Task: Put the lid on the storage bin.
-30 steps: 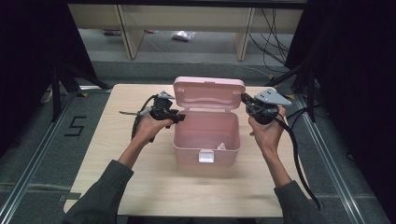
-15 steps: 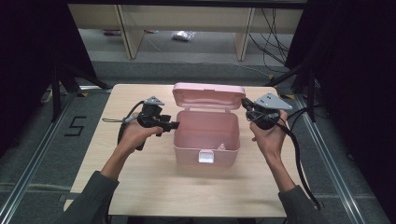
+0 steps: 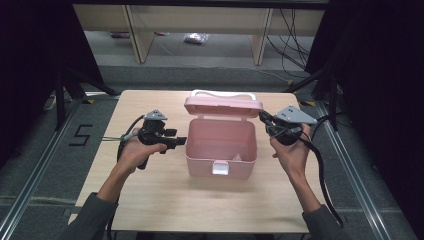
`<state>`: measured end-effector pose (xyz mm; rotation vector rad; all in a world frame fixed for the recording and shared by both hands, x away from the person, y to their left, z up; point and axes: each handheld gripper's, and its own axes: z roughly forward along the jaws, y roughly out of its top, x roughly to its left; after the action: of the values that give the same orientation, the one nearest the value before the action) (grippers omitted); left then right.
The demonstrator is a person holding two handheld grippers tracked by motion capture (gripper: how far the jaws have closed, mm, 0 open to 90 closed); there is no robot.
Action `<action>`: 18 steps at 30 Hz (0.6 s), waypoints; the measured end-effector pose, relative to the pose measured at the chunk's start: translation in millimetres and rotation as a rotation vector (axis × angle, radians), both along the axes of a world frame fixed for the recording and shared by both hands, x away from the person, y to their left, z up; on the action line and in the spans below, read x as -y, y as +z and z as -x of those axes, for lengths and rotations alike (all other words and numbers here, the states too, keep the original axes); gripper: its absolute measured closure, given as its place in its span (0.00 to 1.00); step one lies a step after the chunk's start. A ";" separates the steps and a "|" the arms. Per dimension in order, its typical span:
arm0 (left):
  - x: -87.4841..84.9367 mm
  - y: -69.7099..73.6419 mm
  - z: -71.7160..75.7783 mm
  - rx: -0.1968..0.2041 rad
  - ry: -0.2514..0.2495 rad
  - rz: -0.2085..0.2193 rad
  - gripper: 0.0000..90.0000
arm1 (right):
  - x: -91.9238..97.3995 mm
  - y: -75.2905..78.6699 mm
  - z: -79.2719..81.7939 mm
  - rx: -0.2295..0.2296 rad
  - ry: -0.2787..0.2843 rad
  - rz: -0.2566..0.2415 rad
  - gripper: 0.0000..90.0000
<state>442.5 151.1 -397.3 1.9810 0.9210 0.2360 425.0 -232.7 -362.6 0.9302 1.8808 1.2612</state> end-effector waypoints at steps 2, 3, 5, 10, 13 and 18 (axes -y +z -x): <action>-1.0 1.1 3.9 0.005 -0.020 -0.019 0.50 | 1.0 -1.0 2.6 0.002 0.007 0.004 0.95; -0.9 1.3 5.7 0.008 -0.020 -0.020 0.50 | 1.0 -1.4 5.2 -0.001 -0.003 0.005 0.95; -1.3 1.7 8.7 0.010 -0.025 -0.025 0.50 | 2.0 -2.5 6.9 0.014 0.002 0.007 0.95; -4.5 0.9 15.0 0.005 -0.032 -0.032 0.49 | 3.4 -4.7 14.0 0.002 0.025 -0.002 0.95; -6.7 -0.3 18.6 0.005 -0.026 -0.039 0.48 | 3.6 -5.2 19.3 0.000 0.027 -0.015 0.94; -9.4 -1.2 25.1 0.003 -0.060 -0.073 0.48 | 3.9 -6.7 27.0 0.010 0.030 -0.007 0.94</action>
<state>417.4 160.5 -398.5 2.0714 0.8607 0.2409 398.0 -236.5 -369.2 0.9006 1.8899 1.2883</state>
